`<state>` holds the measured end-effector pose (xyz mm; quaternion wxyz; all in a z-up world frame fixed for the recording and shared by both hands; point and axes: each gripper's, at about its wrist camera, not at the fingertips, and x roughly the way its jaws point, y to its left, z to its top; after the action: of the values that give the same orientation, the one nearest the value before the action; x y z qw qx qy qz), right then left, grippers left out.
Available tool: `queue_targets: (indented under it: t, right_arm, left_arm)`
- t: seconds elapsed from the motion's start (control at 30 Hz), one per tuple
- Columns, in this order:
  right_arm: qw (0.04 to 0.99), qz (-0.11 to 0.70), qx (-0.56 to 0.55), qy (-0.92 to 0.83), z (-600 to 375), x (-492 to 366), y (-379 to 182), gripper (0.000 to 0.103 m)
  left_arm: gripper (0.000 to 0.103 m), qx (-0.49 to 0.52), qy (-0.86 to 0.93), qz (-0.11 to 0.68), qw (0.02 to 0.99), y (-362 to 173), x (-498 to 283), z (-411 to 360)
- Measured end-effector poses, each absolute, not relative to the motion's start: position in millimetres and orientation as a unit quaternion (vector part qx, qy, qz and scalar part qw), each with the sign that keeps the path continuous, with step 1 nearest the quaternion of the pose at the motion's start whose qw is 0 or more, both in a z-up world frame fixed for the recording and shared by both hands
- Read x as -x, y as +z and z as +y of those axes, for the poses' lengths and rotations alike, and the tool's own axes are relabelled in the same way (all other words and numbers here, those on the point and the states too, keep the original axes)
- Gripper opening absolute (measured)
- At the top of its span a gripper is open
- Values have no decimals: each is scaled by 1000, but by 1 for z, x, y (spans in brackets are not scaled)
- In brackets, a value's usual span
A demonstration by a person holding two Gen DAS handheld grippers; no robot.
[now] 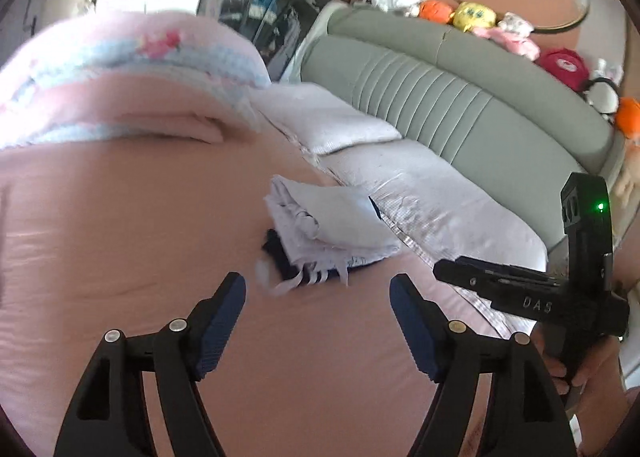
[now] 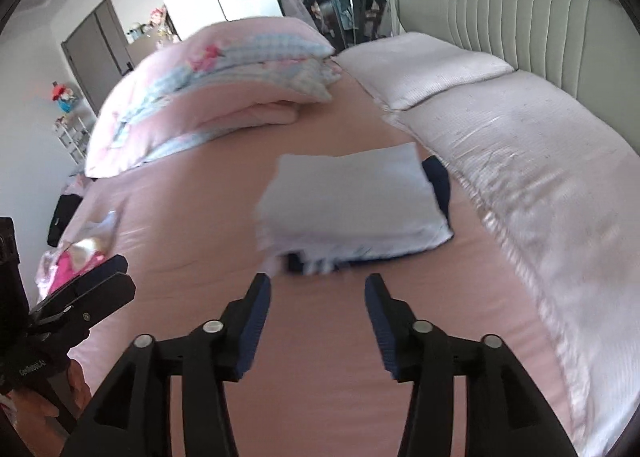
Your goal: Fold clothes
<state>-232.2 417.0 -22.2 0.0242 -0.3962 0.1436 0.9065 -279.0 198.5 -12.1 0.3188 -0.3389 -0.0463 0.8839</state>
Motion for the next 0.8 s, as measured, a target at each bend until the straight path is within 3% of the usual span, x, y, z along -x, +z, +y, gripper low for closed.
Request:
queue_targets:
  t: [0.13, 0.33, 0.47, 0.8]
  right_arm:
    - [8, 144, 372, 917, 371, 184, 0, 67]
    - [-10, 130, 370, 920, 298, 126, 13, 72]
    - [-12, 109, 376, 920, 256, 97, 12, 79]
    - [-31, 79, 397, 914, 182, 48, 14, 79]
  left_arm:
    - [79, 335, 894, -53, 294, 13, 217, 148]
    - [83, 336, 910, -82, 228, 11, 117, 60]
    - [86, 358, 922, -41, 139, -6, 82, 27]
    - [86, 356, 923, -97, 107, 1, 25, -31]
